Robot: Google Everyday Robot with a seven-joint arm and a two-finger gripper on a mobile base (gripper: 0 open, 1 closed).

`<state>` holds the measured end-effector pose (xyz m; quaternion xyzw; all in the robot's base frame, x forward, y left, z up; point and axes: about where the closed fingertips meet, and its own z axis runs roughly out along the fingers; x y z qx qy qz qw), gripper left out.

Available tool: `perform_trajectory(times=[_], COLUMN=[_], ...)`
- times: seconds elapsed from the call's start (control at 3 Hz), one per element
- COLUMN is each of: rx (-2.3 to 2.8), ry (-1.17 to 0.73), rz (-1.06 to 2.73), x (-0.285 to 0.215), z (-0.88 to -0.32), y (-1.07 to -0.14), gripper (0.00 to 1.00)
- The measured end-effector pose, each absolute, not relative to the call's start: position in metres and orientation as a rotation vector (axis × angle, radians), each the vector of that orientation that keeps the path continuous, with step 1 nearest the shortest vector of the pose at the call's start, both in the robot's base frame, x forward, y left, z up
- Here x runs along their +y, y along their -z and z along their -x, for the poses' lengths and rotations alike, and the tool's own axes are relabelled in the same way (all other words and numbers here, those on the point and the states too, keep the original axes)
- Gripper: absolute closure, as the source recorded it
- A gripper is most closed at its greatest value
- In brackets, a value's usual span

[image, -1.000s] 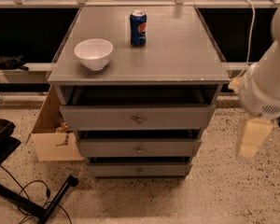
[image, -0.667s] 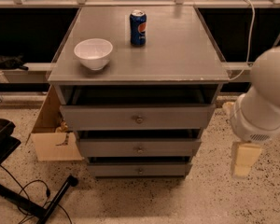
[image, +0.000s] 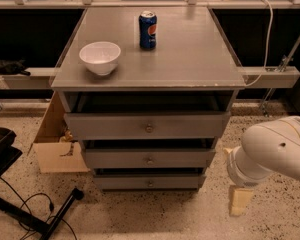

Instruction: Open middle drawer

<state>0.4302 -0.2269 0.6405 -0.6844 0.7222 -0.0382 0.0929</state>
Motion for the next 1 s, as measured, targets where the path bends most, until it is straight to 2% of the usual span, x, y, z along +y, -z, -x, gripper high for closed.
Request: perform_trajectory(times=[0.67,1.0], rx=[2.118,2.094], ry=[0.116,0.108], rz=[2.014,1.995], x=[-0.215,-0.197], z=[-0.438,-0.458], y=[-0.619,-0.572], gripper=[0.0,0.0])
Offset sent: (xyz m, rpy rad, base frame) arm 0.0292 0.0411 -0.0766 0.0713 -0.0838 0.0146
